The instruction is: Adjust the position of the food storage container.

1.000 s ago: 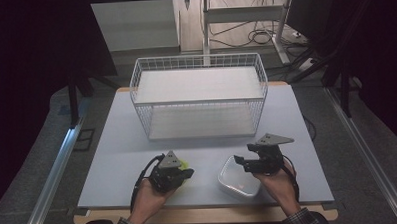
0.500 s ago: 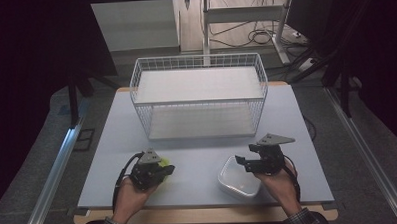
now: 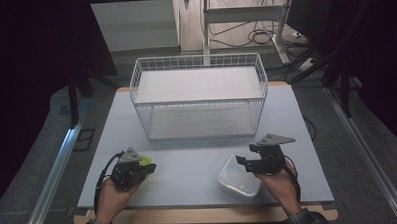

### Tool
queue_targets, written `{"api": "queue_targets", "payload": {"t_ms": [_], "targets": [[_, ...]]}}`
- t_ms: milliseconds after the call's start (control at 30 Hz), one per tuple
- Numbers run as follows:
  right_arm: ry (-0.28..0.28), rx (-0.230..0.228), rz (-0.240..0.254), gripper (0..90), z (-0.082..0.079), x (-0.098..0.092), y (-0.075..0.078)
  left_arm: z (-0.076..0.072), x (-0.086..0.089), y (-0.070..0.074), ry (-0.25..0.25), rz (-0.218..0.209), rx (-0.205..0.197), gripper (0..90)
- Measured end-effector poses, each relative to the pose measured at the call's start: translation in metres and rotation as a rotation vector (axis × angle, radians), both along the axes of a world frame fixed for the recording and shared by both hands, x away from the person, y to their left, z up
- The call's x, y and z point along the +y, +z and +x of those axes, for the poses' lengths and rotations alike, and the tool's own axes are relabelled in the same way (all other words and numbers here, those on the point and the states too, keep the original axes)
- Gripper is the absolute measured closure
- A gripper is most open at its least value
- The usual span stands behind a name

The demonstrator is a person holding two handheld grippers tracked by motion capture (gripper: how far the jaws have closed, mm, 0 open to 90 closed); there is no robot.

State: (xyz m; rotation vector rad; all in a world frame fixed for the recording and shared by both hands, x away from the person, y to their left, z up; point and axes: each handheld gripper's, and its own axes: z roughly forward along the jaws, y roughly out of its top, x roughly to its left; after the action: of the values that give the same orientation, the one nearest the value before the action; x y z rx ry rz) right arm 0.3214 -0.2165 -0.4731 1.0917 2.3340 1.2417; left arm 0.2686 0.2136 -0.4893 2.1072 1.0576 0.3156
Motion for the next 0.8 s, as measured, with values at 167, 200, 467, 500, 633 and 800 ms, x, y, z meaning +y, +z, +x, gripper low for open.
{"api": "queue_targets", "payload": {"t_ms": [167,200,467,500,633,800], "targets": [[-0.001,0.000,-0.002,30.4,0.000,-0.001,0.000,0.001,0.016,0.000,0.041,0.007,0.001,89.6],[-0.001,0.001,-0.002,30.4,0.000,-0.001,0.000,0.001,0.019,0.000,0.048,0.013,0.004,89.6],[-0.002,0.003,-0.003,30.4,0.000,0.000,-0.001,0.001,0.027,-0.001,0.081,0.010,0.005,87.9],[-0.002,0.003,-0.003,30.6,0.000,0.000,-0.001,0.000,0.025,-0.001,0.079,0.002,0.000,86.8],[-0.012,-0.003,-0.001,40.0,-0.002,-0.004,0.003,-0.002,0.011,0.004,0.039,-0.079,-0.039,85.6],[-0.023,-0.022,-0.009,58.0,-0.009,-0.011,0.008,-0.004,-0.005,0.004,-0.016,-0.102,-0.052,85.5]]}}
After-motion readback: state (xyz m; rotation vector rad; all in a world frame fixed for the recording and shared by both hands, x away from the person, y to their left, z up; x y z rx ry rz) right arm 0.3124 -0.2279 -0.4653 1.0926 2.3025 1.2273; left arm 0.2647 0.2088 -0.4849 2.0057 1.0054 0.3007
